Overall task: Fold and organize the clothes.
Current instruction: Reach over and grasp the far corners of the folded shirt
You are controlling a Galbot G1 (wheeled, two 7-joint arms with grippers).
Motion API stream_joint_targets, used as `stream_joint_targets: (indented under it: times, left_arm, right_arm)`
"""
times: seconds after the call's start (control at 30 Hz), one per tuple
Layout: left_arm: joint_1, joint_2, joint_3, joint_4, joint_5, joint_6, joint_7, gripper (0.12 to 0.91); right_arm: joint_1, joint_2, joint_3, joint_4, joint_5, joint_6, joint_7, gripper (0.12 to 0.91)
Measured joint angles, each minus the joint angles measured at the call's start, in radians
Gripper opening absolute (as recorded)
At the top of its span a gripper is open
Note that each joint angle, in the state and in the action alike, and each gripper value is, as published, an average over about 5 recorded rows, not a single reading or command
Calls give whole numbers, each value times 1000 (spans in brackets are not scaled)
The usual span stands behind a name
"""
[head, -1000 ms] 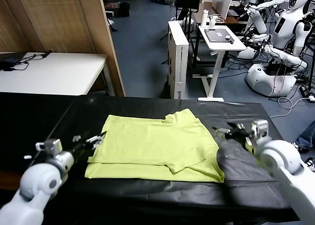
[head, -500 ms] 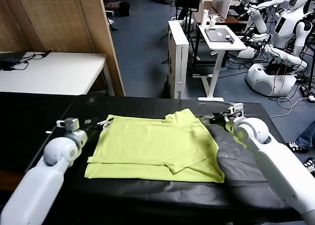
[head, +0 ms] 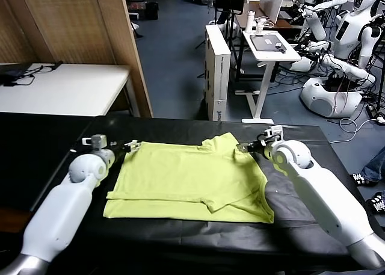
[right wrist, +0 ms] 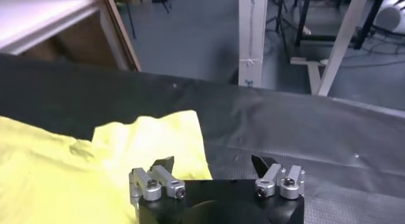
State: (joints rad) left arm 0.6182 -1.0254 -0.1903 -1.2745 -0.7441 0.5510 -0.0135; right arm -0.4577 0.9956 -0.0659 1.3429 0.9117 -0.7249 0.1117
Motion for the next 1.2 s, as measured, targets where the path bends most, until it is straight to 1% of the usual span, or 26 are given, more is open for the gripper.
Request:
stream_joint_targets:
  times: [0.2, 0.3, 0.33, 0.4, 0.43, 0.47, 0.5, 0.6, 0.63, 0.7, 0.73, 0.77, 0.83, 0.87, 0.97, 1.2]
  left_arm:
    - [-19, -7, 11, 40, 9, -1, 3, 907]
    - [-19, -9, 11, 44, 10, -1, 2, 907]
    - [-19, -9, 11, 44, 10, -2, 2, 906]
    - [-20, -9, 11, 46, 10, -2, 2, 895]
    - [-20, -9, 11, 46, 10, -2, 2, 868]
    - [-20, -9, 12, 47, 10, -2, 2, 841]
    - [-20, -9, 12, 47, 10, -2, 2, 796]
    - [-17, -11, 13, 45, 11, -3, 2, 619]
    - [-15, -12, 13, 44, 12, -3, 3, 544]
    - [-13, -13, 13, 43, 14, -3, 5, 430]
    - [-12, -14, 13, 43, 15, -3, 6, 359]
    - [-11, -14, 13, 42, 16, -3, 7, 306]
    - [-9, -14, 13, 41, 17, -3, 9, 220]
    - [-8, -14, 13, 40, 18, -3, 10, 194]
    - [-6, -13, 13, 39, 18, -5, 14, 159]
    - [7, -11, 4, 25, 15, -11, 16, 147]
  right_arm:
    - [5, 15, -9, -15, -7, -3, 0, 907]
    - [6, 19, -12, -19, -8, -6, 0, 883]
    - [6, 19, -13, -21, -8, -7, 0, 855]
    - [6, 20, -13, -24, -9, -8, 0, 765]
    - [6, 20, -14, -25, -9, -8, 0, 709]
    - [6, 21, -14, -26, -9, -8, 0, 637]
    - [6, 21, -14, -27, -9, -8, -1, 583]
    - [6, 23, -14, -29, -9, -8, -2, 418]
    - [6, 24, -15, -30, -9, -8, -2, 379]
    - [6, 25, -16, -32, -9, -6, -3, 284]
    - [6, 25, -17, -32, -9, -5, -4, 252]
    - [6, 26, -18, -33, -10, -3, -4, 229]
    - [6, 27, -18, -33, -14, 3, -7, 185]
    - [5, 27, -18, -33, -16, 7, -9, 172]
    - [0, 27, -16, -29, -25, 24, -14, 145]
    - [-18, 16, 4, 1, -30, 66, -25, 140]
